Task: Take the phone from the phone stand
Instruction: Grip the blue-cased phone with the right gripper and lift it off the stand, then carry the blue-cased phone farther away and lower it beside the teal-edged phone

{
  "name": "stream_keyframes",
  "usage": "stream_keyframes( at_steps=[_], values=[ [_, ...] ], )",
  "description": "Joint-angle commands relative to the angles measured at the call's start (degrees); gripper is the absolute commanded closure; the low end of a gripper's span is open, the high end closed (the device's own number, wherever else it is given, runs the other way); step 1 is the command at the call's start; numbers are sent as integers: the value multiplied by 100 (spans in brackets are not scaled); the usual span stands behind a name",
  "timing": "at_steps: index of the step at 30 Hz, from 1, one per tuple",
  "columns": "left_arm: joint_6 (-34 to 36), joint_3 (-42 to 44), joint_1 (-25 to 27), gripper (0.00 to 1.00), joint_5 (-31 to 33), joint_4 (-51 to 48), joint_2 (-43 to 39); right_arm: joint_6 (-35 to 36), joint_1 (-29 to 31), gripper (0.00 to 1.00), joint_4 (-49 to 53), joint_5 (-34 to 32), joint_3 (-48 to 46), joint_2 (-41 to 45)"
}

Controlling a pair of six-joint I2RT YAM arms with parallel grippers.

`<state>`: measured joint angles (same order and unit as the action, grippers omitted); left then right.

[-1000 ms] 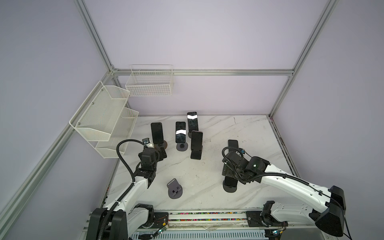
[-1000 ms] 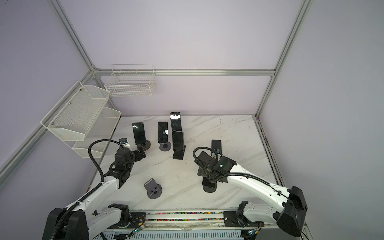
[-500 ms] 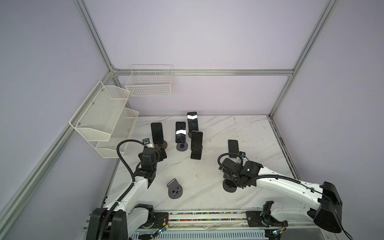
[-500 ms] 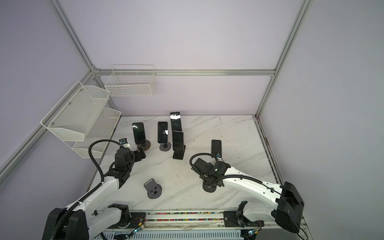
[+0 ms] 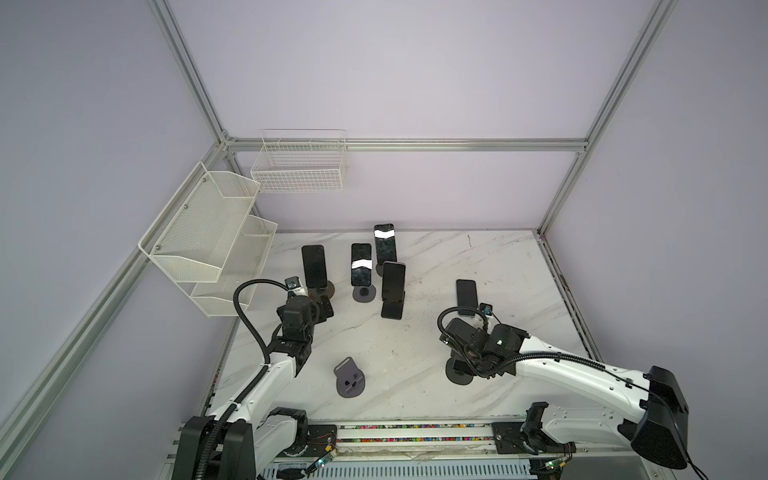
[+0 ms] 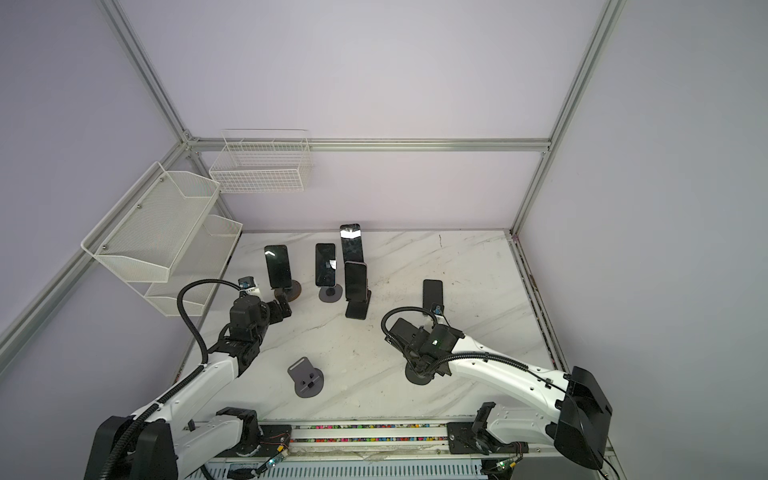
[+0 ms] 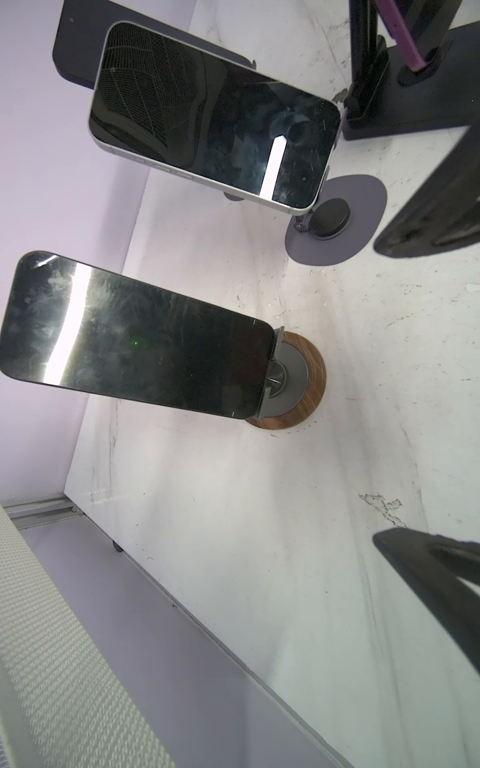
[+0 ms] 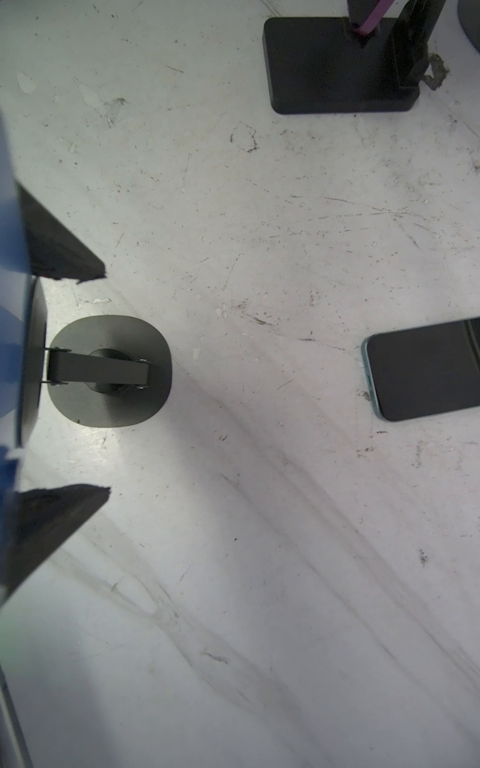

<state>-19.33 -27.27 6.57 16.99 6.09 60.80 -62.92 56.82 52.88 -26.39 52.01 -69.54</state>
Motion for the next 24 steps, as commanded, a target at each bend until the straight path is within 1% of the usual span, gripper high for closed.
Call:
stream_keyframes(
  at_steps=[1,10,13,15,16,21,24],
  values=[
    [-10,-10,38,0,91,103,-33,37,34,27,115,-289,197,140],
    [-18,-13,37,0,98,102,-34,386,40,28,335,-520,783,308],
    [-22,-8,38,0,104,88,-33,732,45,29,358,-583,1133,343],
    [-19,-14,38,0,109,92,-37,1033,40,30,330,-485,1374,302],
    [-19,-14,37,0,104,86,-33,1056,48,31,384,-472,1529,251],
    [-22,-2,38,0,99,89,-41,1592,28,31,359,-565,2244,-105],
    [-18,-1,38,0,93,93,-41,2107,-110,31,304,-510,2641,-436]
  ],
)
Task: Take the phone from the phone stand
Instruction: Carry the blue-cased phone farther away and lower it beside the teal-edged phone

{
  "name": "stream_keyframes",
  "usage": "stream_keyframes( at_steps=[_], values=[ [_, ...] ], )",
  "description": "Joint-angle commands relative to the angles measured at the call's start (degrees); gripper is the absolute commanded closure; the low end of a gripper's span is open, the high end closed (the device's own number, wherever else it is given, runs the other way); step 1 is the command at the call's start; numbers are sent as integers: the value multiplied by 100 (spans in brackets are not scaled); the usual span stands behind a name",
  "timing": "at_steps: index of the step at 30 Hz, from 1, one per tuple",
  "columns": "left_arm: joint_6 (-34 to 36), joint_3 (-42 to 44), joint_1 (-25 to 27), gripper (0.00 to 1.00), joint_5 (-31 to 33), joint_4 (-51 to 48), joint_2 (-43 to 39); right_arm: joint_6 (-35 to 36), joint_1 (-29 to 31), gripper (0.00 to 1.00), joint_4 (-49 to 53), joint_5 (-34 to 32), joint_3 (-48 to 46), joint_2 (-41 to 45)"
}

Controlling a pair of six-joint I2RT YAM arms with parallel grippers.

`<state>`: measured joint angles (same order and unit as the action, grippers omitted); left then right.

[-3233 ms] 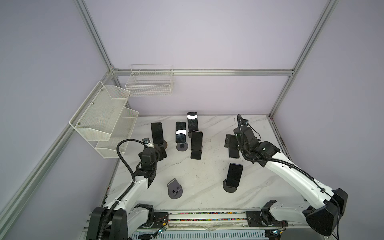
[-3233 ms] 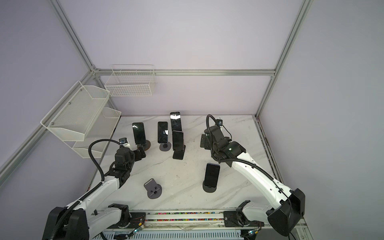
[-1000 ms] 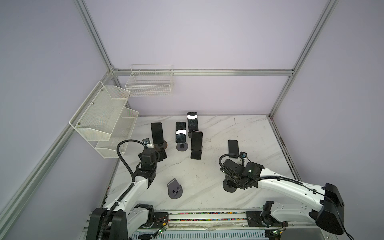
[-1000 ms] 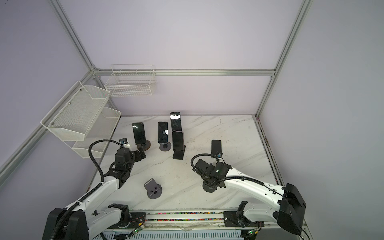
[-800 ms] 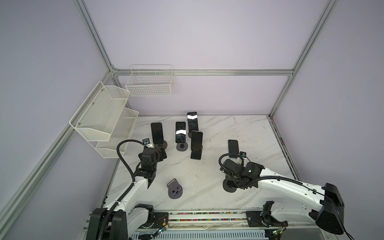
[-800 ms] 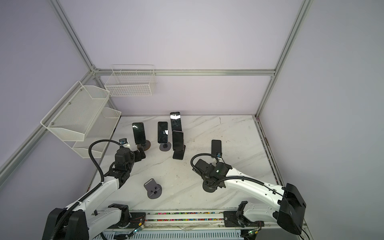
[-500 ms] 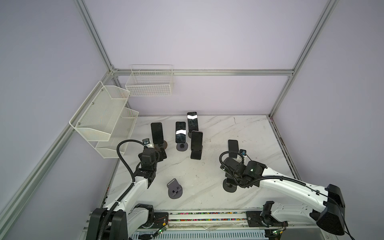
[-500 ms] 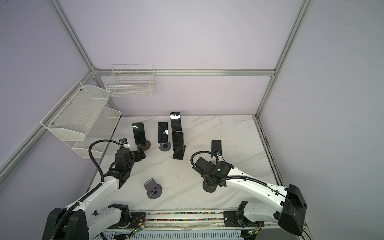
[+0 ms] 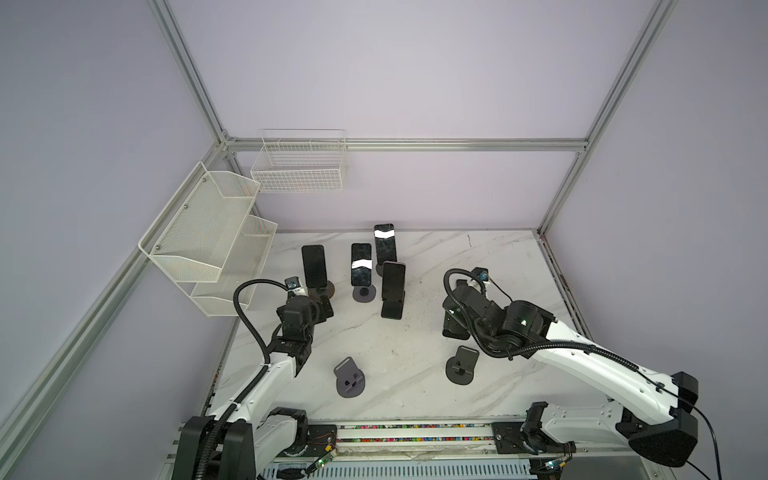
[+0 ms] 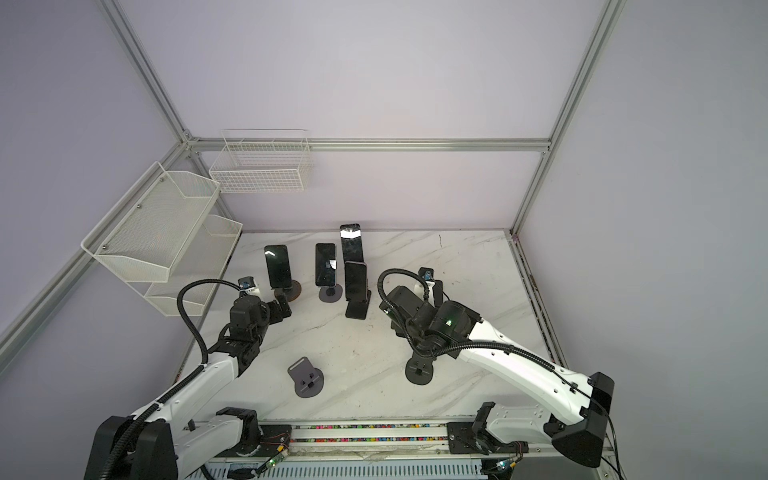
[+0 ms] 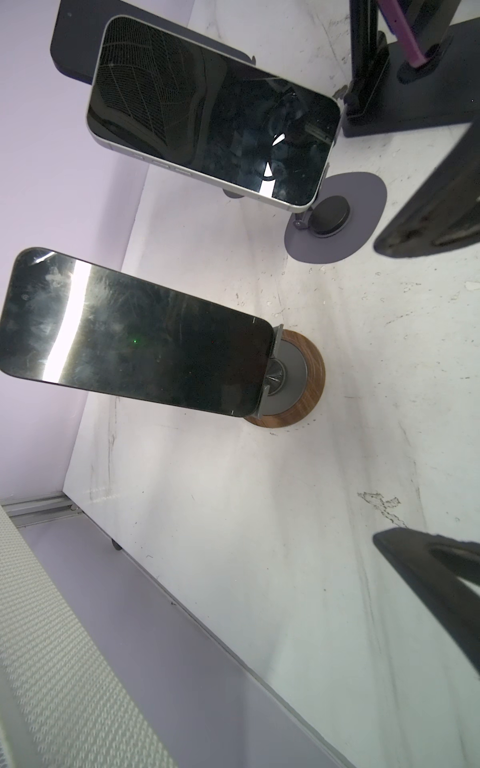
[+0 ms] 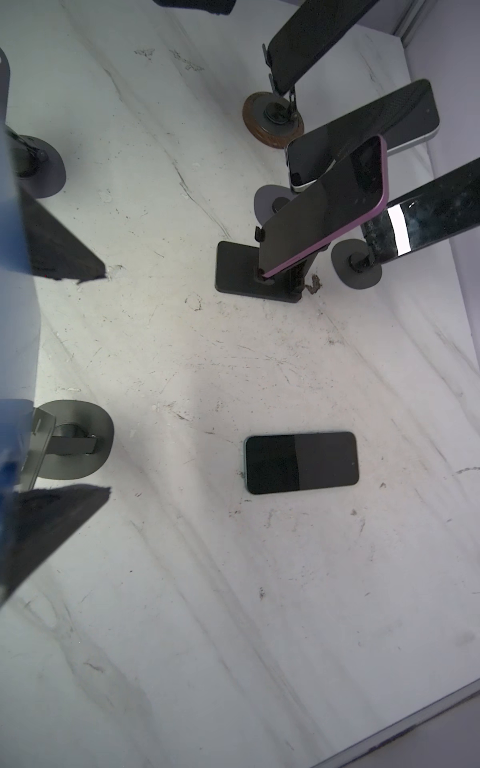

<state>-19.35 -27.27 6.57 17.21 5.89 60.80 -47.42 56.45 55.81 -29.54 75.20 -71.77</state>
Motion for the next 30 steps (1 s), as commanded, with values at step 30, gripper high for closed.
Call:
stream_keyframes(
  at_steps=[30],
  values=[
    [-34,-19,38,1,96,84,-24,2949,-2564,33,-1543,2726,998,-2944]
  ],
)
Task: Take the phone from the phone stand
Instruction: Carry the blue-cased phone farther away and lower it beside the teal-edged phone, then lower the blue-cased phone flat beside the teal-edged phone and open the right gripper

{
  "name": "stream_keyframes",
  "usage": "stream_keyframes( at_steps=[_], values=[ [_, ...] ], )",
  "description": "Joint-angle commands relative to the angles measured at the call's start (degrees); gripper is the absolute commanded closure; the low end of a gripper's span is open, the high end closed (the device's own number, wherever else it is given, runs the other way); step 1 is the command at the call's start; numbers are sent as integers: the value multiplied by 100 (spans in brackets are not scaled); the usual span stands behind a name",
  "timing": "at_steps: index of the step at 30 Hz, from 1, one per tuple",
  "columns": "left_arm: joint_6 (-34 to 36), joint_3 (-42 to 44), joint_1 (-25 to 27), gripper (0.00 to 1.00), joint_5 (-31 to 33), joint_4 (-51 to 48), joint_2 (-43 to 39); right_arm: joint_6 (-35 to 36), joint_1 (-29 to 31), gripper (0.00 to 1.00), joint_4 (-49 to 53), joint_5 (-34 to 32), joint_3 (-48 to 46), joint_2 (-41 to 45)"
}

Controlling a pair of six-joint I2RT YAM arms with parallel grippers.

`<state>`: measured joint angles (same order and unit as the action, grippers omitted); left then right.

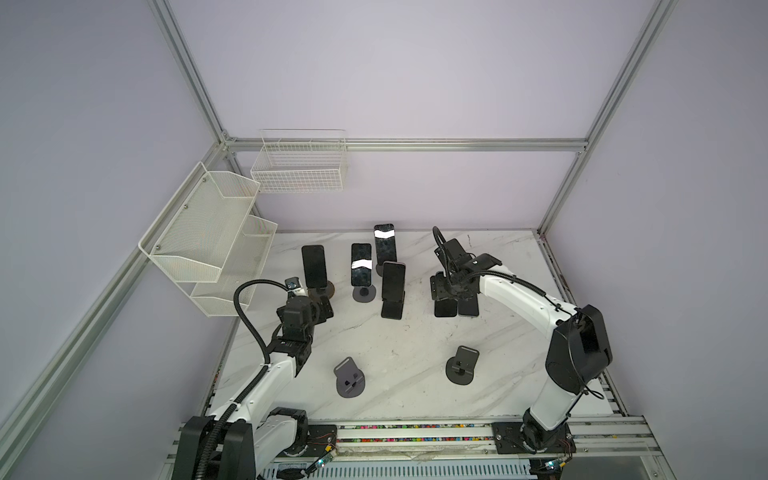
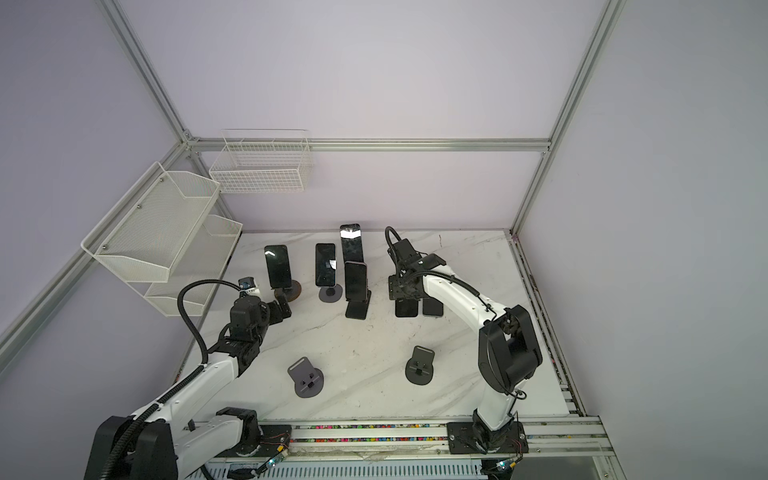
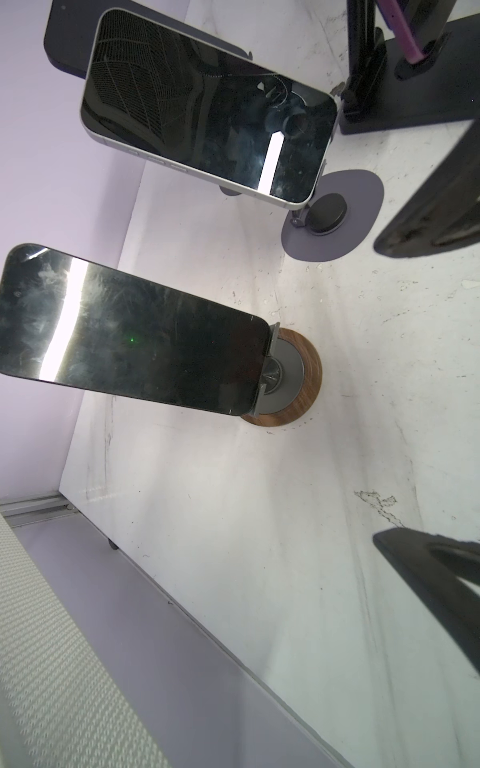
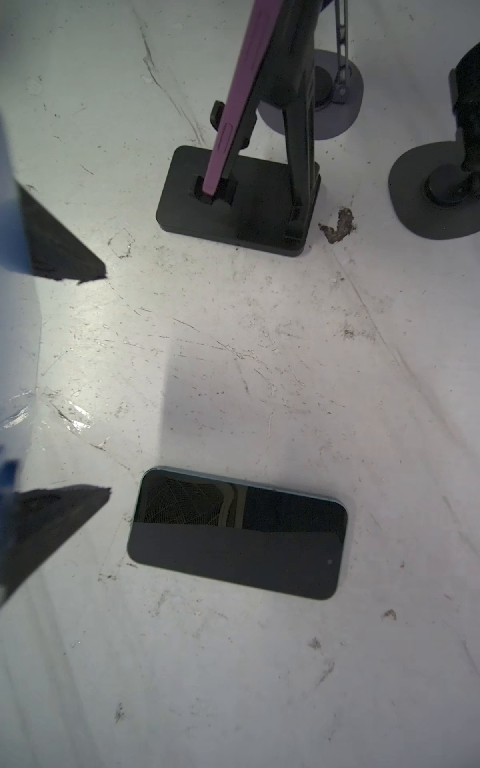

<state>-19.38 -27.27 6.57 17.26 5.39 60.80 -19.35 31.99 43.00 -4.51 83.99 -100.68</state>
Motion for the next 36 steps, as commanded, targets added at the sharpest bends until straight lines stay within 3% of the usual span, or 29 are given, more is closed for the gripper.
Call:
stream_keyframes(
  at_steps=[1,14,36],
  values=[
    [-40,-23,38,0,100,134,-24,165,-154,33,-307,294,134,-146],
    [-78,-22,44,0,151,113,-28,243,-324,33,-371,390,351,-1249],
    [-86,-18,38,0,181,99,-35,-99,-337,33,-1156,-4,-24,-1892]
  ],
)
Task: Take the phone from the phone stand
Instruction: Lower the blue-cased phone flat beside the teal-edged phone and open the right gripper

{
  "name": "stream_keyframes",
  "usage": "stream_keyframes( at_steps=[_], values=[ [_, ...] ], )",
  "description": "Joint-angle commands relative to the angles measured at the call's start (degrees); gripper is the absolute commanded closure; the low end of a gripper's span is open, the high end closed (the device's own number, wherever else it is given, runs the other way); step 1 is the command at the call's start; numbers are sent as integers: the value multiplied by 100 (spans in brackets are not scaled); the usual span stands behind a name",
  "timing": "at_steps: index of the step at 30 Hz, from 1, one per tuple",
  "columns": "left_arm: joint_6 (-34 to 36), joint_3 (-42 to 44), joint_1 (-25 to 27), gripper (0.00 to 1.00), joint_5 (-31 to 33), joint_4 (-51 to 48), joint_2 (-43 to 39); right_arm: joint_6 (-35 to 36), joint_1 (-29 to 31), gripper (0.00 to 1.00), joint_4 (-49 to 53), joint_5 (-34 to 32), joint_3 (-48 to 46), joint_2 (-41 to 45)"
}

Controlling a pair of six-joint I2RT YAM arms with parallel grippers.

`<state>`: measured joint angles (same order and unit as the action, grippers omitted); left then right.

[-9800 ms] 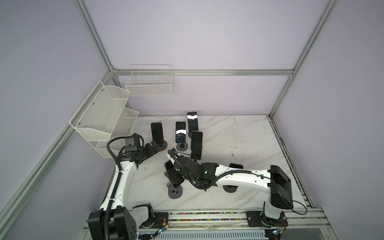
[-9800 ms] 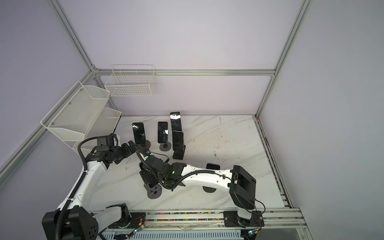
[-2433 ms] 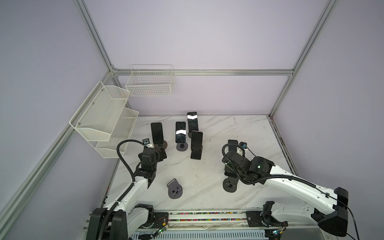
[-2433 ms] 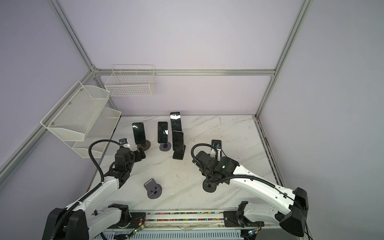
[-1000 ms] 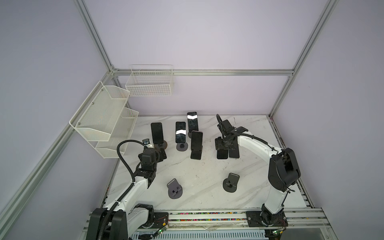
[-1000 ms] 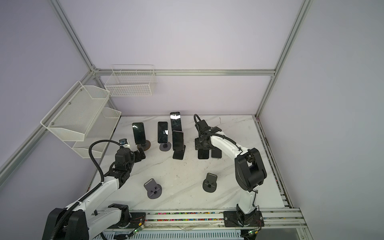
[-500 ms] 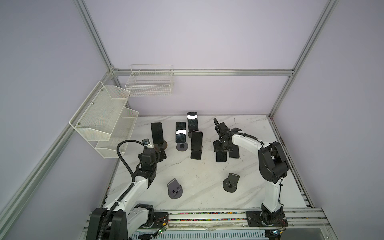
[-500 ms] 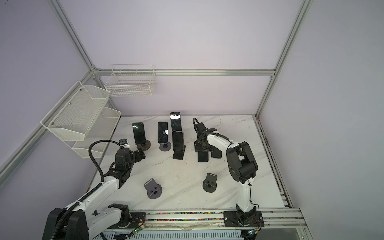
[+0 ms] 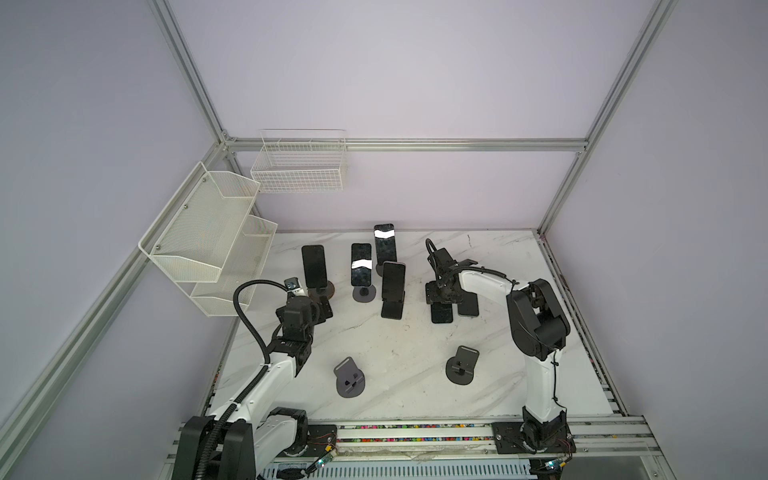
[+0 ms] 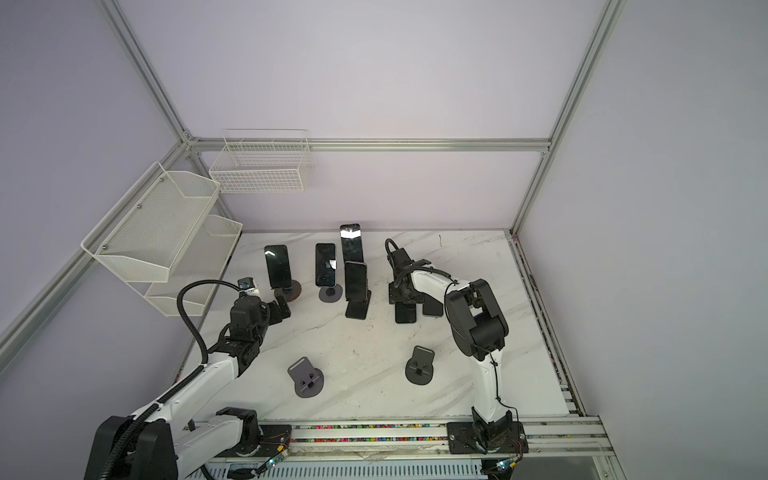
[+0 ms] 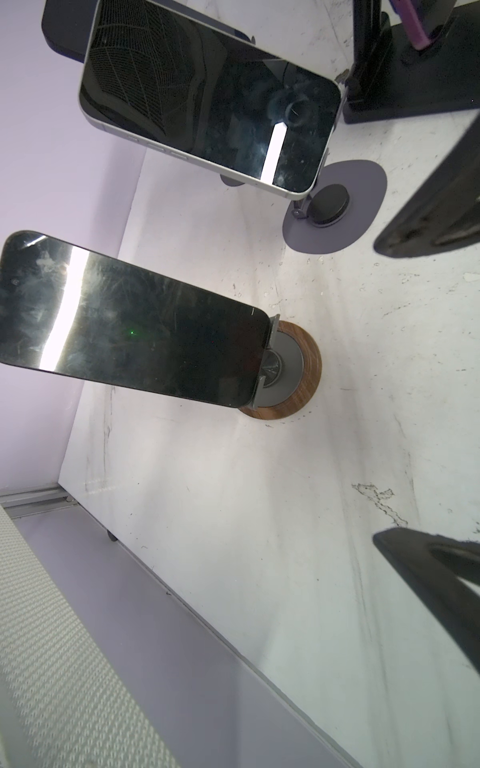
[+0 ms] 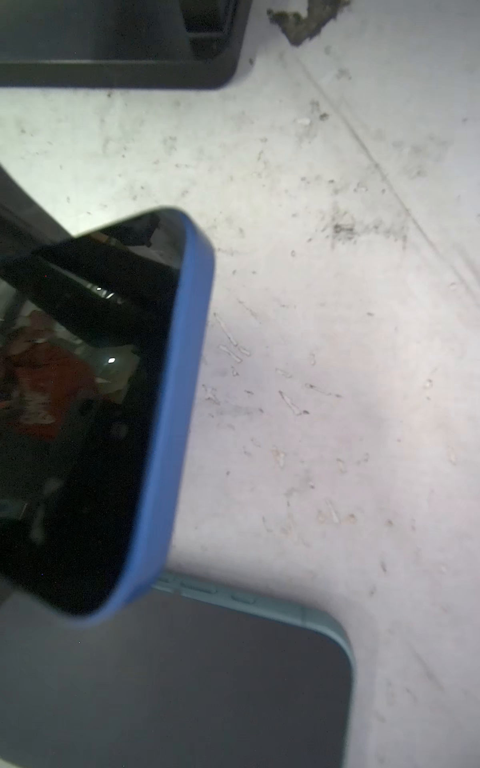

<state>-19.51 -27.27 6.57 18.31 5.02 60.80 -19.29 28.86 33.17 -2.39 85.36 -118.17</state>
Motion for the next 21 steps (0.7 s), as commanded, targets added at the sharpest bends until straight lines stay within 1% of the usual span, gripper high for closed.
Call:
stream_keyframes(
  at_steps=[1,9,16,21],
  values=[
    [-75,-16,38,0,79,132,-33,-113,-29,33,-188,-229,-178,-161],
    [-80,-14,38,0,93,137,-49,-198,-22,32,-284,-328,-328,-202],
    [-82,-15,38,0,90,138,-50,-231,-28,28,-364,-574,-509,-228],
    [-82,-15,35,0,92,139,-50,-251,-23,28,-461,-583,-613,-261]
  ],
)
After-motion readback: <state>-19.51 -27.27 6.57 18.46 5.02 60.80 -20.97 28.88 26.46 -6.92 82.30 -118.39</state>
